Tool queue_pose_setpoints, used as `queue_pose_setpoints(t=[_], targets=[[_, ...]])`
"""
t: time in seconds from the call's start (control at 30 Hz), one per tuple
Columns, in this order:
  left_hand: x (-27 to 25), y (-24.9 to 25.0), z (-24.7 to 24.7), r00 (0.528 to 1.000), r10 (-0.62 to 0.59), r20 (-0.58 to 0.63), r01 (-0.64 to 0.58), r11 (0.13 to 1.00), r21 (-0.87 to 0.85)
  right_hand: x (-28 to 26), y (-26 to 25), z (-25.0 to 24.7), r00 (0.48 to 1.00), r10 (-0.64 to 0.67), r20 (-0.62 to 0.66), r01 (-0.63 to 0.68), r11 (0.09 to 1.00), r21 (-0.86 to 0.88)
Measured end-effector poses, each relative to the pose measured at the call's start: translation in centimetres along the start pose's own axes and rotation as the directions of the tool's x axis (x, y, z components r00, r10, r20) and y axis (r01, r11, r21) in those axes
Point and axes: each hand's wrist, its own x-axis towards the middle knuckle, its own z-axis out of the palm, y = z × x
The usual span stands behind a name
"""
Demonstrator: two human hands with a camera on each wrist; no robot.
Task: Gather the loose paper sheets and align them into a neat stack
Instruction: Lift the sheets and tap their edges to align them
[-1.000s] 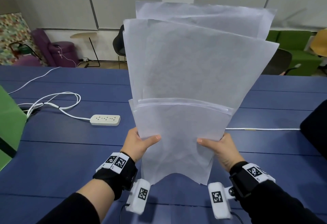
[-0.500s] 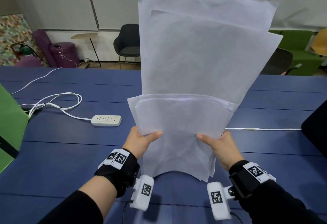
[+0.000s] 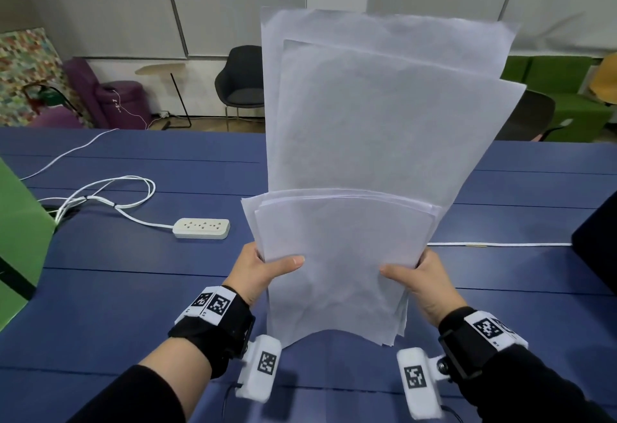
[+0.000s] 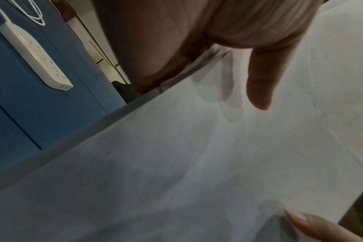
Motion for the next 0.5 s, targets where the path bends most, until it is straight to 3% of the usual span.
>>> queue_pose_setpoints(t=[0.13, 0.27, 0.5], targets=[[0.1, -0.1, 0.4, 1.000, 0.020, -0.006, -0.020, 1.000, 0.017, 0.3, 0.3, 0.6, 0.998, 0.010, -0.054, -0.014, 0.998, -0.060], [0.4, -0.2, 1.0, 0.995, 0.043, -0.088, -0.041, 0.999, 0.029, 0.4, 0.3, 1.6, 0.992, -0.021, -0.128, 0.014, 0.998, -0.054], [0.6, -0.1, 0.0, 0.996, 0.029, -0.087, -0.035, 0.997, -0.067, 0.0, -1.5, 1.0, 0.992, -0.077, -0.101, 0.078, 0.997, 0.005]])
